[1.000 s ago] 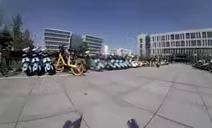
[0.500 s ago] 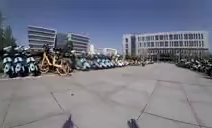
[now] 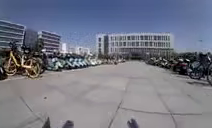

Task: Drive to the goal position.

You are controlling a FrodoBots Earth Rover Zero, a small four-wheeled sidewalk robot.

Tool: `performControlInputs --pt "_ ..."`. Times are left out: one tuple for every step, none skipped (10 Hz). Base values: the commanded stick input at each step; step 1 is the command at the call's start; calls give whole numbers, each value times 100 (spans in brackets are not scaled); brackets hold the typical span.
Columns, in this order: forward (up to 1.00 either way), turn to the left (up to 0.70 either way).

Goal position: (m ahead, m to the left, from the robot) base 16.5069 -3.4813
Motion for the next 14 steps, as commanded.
performControlInputs --pt "0 0" --pt "0 0" --pt "0 0" --pt "0 0" --pt "0 0" --pt "0 0" --pt "0 0" --pt "6 0" --pt "65 0" --pt "100 0" --pt "100 0" --pt "100 0" --pt "100 0" --pt "100 0"
